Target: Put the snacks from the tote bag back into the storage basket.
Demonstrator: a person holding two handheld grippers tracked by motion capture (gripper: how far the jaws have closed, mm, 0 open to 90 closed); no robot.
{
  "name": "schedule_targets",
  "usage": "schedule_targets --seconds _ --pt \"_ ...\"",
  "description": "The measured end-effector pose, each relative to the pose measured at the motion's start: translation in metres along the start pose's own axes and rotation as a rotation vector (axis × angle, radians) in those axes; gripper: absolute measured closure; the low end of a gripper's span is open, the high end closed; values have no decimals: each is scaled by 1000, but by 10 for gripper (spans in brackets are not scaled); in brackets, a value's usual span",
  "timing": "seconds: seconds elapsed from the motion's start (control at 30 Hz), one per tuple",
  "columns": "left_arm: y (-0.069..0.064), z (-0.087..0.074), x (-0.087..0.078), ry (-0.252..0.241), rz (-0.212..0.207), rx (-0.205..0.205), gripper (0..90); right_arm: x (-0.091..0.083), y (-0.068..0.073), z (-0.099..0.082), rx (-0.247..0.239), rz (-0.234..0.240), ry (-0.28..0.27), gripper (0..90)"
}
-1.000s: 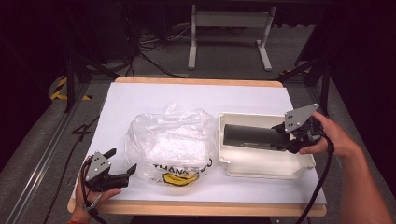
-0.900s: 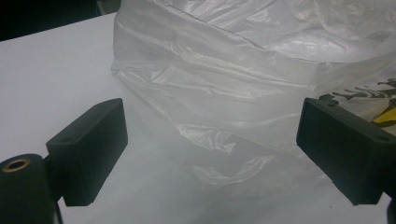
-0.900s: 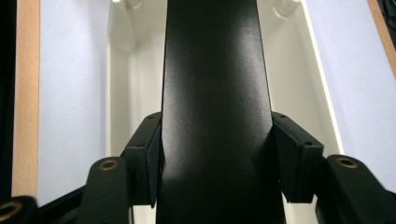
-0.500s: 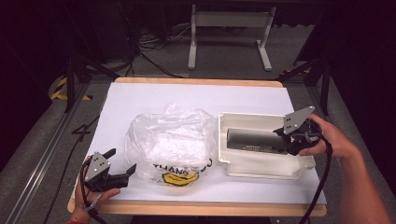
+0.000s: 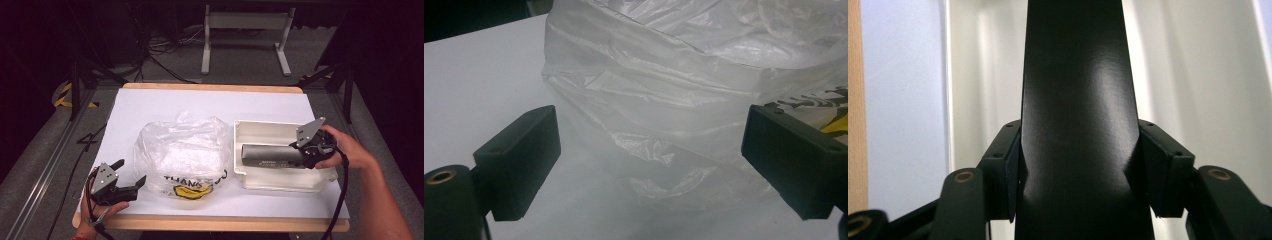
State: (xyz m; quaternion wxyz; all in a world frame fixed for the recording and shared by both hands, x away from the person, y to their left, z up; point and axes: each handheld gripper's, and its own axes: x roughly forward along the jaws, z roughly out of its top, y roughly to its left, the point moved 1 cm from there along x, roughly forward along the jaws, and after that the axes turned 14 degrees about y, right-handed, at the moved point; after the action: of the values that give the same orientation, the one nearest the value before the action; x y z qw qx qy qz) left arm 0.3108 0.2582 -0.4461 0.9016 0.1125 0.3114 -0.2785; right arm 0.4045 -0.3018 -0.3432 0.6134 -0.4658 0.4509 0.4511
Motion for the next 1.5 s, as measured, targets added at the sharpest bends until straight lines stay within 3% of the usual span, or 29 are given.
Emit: schedule_targets --seconds 0.5,0.8,1.03,1.23,1.5 --pt "-3 1 0 -3 -9 8 98 15 -7 2 6 38 48 426" --pt "-4 2 -1 -9 -19 4 98 22 -12 -5 35 50 165 426" --pt "-5 2 0 -8 -24 9 98 30 -14 -7 33 58 206 425" --pt "-6 2 0 -9 -29 9 98 37 -16 -7 18 46 234 424" --pt "-6 2 0 -4 -28 13 98 41 -19 -5 33 14 264 417"
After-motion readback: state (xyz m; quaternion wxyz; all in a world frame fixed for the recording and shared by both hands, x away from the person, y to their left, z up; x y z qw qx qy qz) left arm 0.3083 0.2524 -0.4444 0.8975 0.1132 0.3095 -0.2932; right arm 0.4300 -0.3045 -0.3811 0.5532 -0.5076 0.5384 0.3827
